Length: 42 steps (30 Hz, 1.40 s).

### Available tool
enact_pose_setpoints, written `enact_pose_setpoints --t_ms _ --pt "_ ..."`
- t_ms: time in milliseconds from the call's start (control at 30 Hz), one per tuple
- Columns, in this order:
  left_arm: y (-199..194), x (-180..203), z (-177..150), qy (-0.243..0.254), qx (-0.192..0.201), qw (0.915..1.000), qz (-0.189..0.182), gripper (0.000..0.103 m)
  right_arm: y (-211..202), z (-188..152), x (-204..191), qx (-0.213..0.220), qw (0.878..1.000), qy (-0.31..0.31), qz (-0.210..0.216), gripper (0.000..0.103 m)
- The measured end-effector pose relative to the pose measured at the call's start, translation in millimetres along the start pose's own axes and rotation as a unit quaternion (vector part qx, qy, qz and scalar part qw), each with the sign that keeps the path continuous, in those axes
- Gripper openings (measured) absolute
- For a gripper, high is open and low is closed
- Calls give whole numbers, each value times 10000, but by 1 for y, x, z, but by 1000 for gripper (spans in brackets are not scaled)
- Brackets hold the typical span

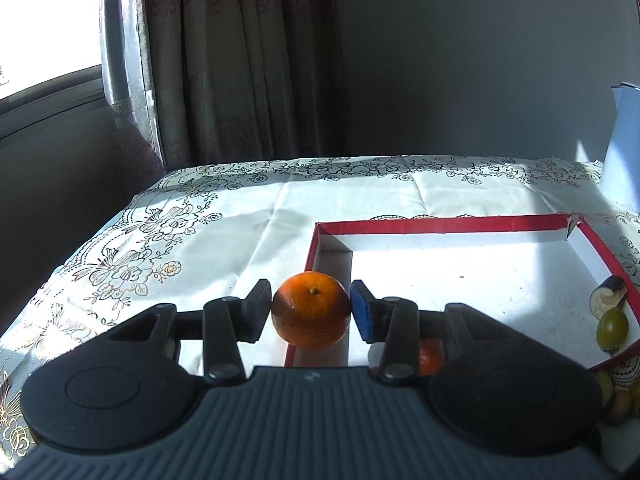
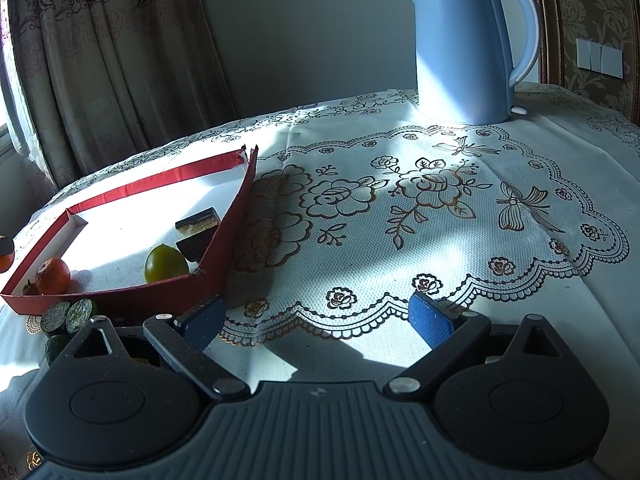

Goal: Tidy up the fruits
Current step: 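Lift the mandarin with the left tool and carry it over the tray, then lower the mandarin into the tray and open the left tool, then move the right tool toward the large green tomato beside the tray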

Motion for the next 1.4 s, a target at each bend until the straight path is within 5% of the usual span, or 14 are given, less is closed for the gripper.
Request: enact_pose_setpoints --t_ms 533,567,667,800,867,1133,1400 --pt "31 16 -15 164 -279 9993 -189 41 1 0 -2 -46 10000 -83 -28 100" --pt "29 17 -14 151 -243 9993 -231 47 1 0 -2 -47 9999 -84 -29 100" --pt "9 14 -9 156 152 9997 -53 89 1 0 -2 -43 10000 -77 -24 100" --pt "-21 10 -12 255 306 9992 -83 93 1 0 -2 -35 10000 -60 -4 100" --pt "-36 5 -20 301 362 9989 -53 103 1 0 -2 -32 10000 -53 4 100" --pt "-68 -30 -64 29 154 9994 314 103 -2 -1 2 43 9999 70 58 100" --pt "-59 -44 -81 -69 -132 9985 528 103 -20 1 -4 436 9990 37 75 100"
Point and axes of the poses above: each gripper's, at about its wrist camera, not at the fingertips, and y roughly the way its jaws point, x to its right, z to its top, the point moved 8 cm from there along y, roughly the way its jaws point, and after that the axes turned 10 degrees about -y, right-handed, at the moved point
